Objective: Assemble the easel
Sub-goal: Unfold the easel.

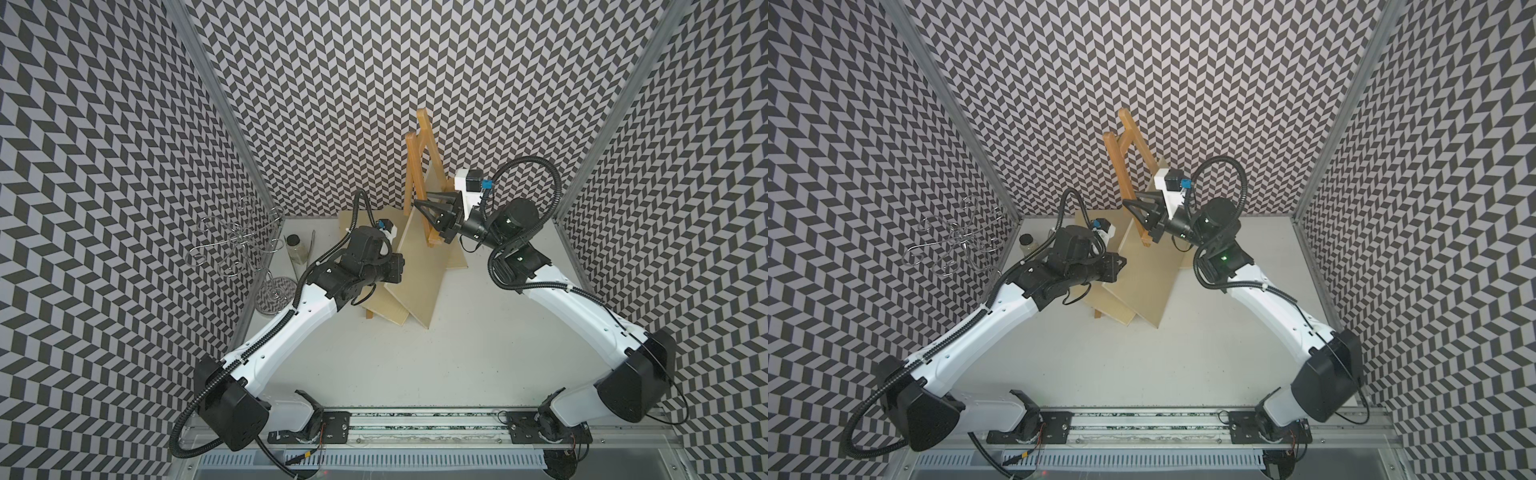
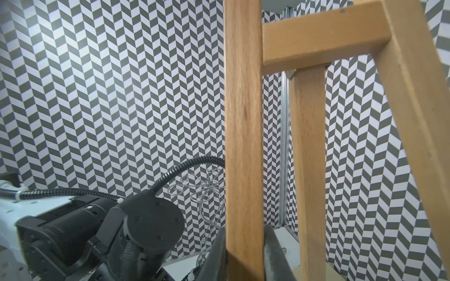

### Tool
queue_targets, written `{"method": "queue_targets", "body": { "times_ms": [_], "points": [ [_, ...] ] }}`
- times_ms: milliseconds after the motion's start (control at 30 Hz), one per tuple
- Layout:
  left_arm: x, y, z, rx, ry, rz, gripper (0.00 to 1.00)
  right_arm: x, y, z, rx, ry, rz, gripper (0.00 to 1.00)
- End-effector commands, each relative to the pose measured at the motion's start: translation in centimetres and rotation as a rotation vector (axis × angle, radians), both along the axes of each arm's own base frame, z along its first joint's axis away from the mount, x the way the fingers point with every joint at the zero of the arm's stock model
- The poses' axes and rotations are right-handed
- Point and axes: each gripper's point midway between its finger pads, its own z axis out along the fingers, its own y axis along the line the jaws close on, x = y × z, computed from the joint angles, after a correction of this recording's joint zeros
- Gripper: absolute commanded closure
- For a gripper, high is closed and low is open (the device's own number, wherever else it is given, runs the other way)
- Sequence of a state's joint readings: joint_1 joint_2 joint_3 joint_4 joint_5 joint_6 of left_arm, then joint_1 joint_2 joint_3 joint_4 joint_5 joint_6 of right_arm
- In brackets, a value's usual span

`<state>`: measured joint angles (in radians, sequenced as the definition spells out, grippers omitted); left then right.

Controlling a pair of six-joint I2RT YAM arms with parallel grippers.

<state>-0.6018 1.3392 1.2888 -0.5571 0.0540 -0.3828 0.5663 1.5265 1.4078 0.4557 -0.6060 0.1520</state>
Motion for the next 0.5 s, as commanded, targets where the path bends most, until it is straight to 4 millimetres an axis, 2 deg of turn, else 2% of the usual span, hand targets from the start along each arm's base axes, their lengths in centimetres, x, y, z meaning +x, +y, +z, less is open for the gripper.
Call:
{"method": "queue_targets", "body": {
  "times_ms": [0, 100, 167, 467],
  "points": [
    [2.2, 0.1, 4.1, 0.007, -0.198, 0.021, 1.0, 0.1, 0.5, 1.1, 0.046, -0.061, 0.022, 1.0],
    [2.3, 0.2, 4.1, 0.01, -0.2, 0.024, 1.0, 1.0, 0.8, -0.4, 0.019, -0.038, 0.0, 1.0],
    [2.3, 0.2, 4.1, 0.013, -0.2, 0.028, 1.0, 0.8, 0.2, -1.0, 0.009, -0.033, -0.026, 1.0],
    [2.6, 0.4, 4.1, 0.022, -0.203, 0.038, 1.0, -0.8, -5.6, -2.6, -0.027, -0.006, -0.164, 1.0]
  ]
}}
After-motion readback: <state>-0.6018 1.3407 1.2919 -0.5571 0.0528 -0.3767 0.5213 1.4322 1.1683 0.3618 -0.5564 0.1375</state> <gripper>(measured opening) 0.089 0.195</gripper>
